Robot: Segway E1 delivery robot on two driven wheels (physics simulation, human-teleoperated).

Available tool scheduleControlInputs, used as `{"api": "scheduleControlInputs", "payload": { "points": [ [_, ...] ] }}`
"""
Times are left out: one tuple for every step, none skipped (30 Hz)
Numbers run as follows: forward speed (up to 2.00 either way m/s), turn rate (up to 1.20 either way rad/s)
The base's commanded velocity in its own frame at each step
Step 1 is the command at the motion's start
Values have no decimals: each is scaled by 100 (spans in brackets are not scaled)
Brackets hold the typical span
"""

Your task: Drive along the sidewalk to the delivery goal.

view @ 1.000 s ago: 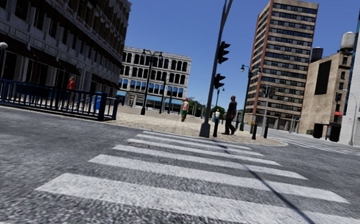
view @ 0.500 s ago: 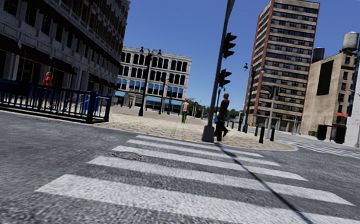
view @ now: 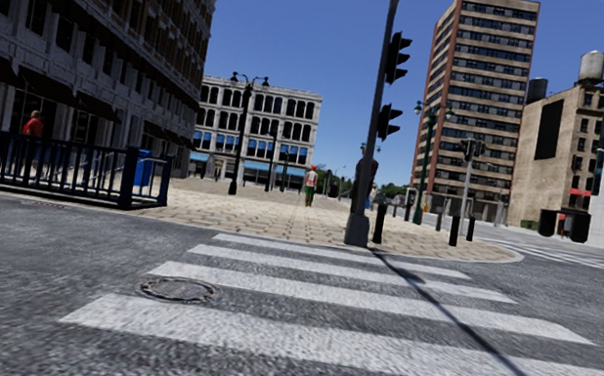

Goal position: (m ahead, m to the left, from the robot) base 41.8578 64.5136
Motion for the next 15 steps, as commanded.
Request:
{"api": "scheduleControlInputs", "payload": {
  "points": [
    [200,0],
    [200,0],
    [200,0],
    [200,0],
    [200,0],
    [200,0],
    [200,0],
    [196,-3],
    [181,-27],
    [181,-27],
    [171,-43],
    [166,-55],
    [162,-66],
    [161,-69],
    [161,-69]
  ]
}}
